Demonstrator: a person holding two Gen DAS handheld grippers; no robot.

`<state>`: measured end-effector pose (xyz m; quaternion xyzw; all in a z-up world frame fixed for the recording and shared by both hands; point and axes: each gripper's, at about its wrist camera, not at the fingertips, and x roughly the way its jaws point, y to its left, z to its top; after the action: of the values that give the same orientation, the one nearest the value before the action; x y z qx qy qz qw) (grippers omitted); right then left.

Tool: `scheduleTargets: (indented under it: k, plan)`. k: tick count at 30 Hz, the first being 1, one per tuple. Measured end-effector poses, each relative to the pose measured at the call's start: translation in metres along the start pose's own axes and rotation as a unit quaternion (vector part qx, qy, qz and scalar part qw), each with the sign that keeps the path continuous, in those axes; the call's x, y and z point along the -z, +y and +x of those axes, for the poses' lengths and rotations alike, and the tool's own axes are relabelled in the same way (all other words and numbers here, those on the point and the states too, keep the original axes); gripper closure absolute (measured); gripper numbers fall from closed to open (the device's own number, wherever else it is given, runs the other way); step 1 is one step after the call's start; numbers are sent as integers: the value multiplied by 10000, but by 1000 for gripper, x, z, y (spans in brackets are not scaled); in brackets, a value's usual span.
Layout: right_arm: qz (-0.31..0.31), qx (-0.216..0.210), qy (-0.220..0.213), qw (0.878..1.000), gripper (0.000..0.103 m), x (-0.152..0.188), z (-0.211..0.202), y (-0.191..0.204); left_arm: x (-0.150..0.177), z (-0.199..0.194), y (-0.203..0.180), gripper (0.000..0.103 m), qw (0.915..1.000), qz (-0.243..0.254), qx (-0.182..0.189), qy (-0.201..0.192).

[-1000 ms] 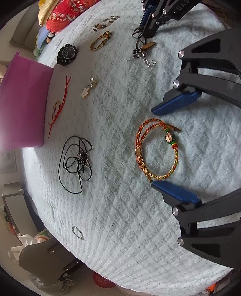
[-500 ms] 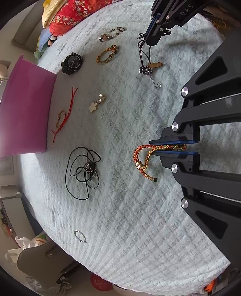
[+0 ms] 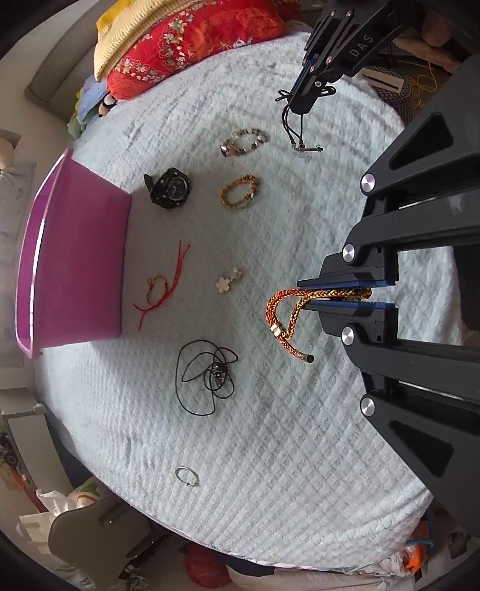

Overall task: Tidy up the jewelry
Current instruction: 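Lift and carry the orange bracelet and brown cord with both tools toward the basin, then hold the orange bracelet and brown cord with both tools above the basin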

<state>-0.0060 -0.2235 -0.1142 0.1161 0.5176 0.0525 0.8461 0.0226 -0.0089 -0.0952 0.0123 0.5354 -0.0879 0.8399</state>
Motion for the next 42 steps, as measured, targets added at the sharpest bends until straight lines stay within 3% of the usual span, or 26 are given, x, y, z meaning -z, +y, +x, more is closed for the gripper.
scheduleTargets:
  k: [8,17,26,32,42]
  plan:
    - [49,-174,-242,9995,93,-51,-79,-11,-52,-68,-21,97,9992,-382,-115,-69]
    - [-20,-392,-495,9980,93,-118,-129,6,-114,-118,-26,97,9987,-294,-212,-349]
    - [44,-205,-456,9987,93,-192,-126,20,-194,-112,-8,97,9984,192,61,-532]
    - [291,-92,-587,9978,93,-239,-120,29,-243,-91,0,97,9982,467,122,-351]
    - [42,-225,-466,9987,93,-316,-92,35,-302,-66,6,97,9996,16,119,-263]
